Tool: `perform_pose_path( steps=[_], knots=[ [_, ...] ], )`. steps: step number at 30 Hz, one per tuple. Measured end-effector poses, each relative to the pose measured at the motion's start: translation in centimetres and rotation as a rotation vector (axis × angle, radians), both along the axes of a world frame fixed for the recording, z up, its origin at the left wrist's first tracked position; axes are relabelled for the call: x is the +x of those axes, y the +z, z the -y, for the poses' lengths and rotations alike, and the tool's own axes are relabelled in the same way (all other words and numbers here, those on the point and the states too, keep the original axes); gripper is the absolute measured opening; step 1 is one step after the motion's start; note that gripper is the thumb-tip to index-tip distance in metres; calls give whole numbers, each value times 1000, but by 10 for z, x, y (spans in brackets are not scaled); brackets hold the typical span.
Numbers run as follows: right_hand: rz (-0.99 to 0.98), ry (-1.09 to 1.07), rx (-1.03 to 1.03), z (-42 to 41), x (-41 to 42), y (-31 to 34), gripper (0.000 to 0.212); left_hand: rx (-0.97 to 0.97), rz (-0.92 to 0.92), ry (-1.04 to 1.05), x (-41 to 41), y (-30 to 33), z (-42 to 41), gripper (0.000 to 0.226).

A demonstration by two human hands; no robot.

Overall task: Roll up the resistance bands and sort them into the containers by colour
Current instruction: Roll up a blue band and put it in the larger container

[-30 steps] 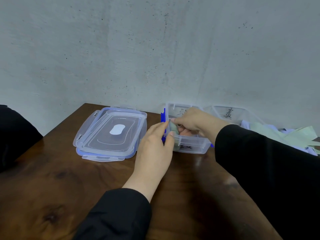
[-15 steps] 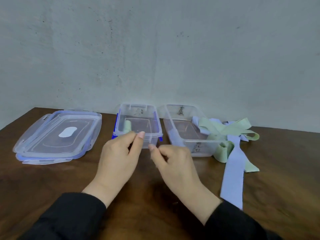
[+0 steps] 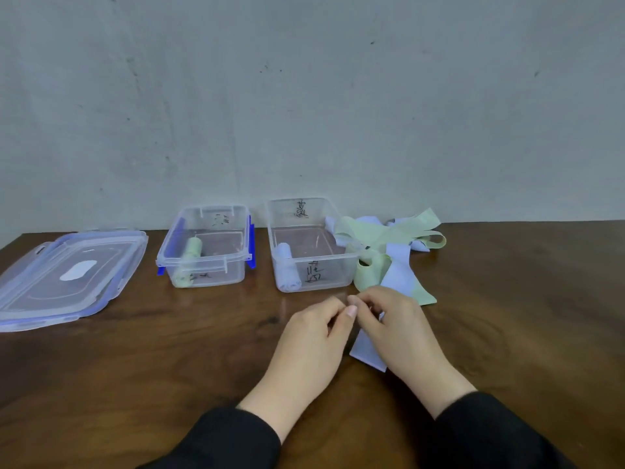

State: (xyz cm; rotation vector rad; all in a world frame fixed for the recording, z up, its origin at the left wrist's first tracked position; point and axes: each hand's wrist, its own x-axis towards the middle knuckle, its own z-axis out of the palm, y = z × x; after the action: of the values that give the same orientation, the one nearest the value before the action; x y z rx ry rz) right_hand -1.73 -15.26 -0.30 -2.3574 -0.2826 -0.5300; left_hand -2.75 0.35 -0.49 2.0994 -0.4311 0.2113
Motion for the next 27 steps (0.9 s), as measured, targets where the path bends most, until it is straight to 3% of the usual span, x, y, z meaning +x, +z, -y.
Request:
perform_pose_path(
  steps=[4,8,12,14,18,22,25,27],
  knots=[
    [-139,-28,7,21,9,-1,25,186,42,-100,3,-4,11,15],
    [-230,-31,82,33,13,2,25,522,118,-300,-1,-6,5,32],
    [-232,-3,105,33,14,4,29,558,210,-296,4,-5,-2,19],
    [-238,11,96,32,13,4,32,586,299,-268,4,-4,3,24],
    [-198,95,234,27,3,14,43,332,379,-119,-2,6,9,16],
    [-3,253,306,21,-10,24,45,59,397,89,-7,31,3,17],
    [-31,170,246,9,-10,20,20,14,460,163,-9,65,-7,24],
    [-14,106,205,-3,-10,18,20,-13,496,205,-9,92,-19,18]
  ],
)
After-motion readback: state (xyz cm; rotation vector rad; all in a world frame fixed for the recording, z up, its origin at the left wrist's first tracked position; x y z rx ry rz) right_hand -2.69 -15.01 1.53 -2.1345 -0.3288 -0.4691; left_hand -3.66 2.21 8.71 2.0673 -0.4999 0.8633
